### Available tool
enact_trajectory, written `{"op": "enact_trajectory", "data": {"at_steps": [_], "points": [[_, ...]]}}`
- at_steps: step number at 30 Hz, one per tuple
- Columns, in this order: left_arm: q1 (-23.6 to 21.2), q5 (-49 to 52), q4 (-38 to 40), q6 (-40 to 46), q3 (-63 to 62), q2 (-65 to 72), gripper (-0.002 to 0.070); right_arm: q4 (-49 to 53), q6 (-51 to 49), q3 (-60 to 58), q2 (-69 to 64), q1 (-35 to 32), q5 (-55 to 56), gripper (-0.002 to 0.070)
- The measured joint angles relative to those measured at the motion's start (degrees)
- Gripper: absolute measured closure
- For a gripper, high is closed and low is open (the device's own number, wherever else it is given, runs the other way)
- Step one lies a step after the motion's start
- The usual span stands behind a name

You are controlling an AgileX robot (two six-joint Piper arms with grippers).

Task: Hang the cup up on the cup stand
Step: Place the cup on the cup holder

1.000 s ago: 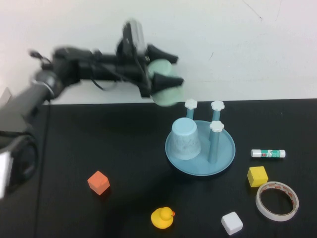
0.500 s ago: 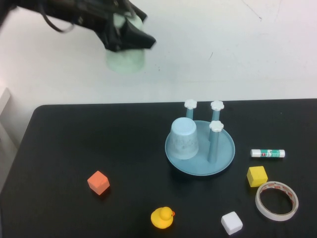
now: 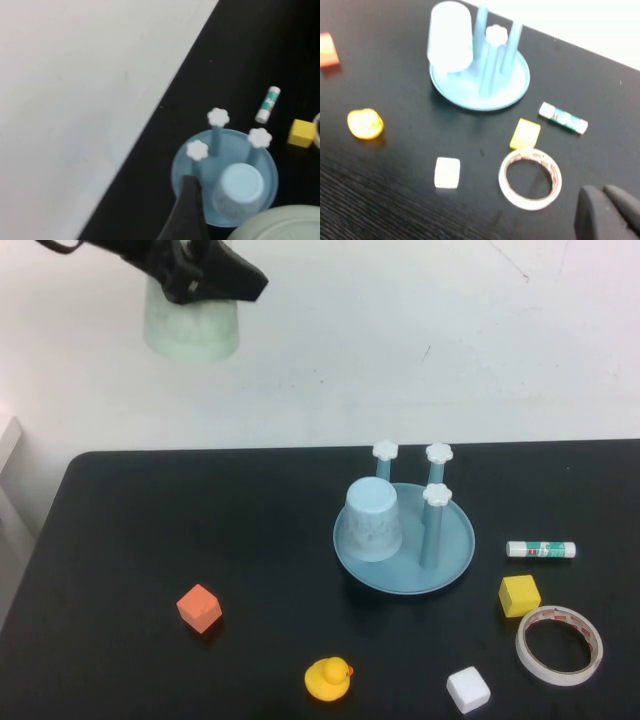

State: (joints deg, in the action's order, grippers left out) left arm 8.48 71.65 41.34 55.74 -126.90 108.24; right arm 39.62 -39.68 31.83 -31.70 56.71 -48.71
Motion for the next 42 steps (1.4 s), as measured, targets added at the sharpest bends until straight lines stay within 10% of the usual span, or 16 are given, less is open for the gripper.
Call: {"op": "enact_trajectory", "data": {"at_steps": [11,18,30,42], "points": [[0.00,-8.37,4.70,1.42,18.88,-0.57,0.0141,-1.81,2.32,15.45,-31.33,-8.28,7.15,0.0678],[0.00,-9.81,5.92,2.86,20.82,-0.57,0.0141,-22.89,34.05,20.07,-38.24,-29.11,16.01,0.0678],[0.00,-10.86,10.03,3.74,20.86,-0.67,0.0141,-94.12,108.63,25.70,-65.60,-53.66,17.41,0.0678],[0.48,-15.78,11.56,3.74,21.10,-0.67,0.0141,-95.88,107.92,55.55,-96.35,-53.53,17.40,0.0678]]}}
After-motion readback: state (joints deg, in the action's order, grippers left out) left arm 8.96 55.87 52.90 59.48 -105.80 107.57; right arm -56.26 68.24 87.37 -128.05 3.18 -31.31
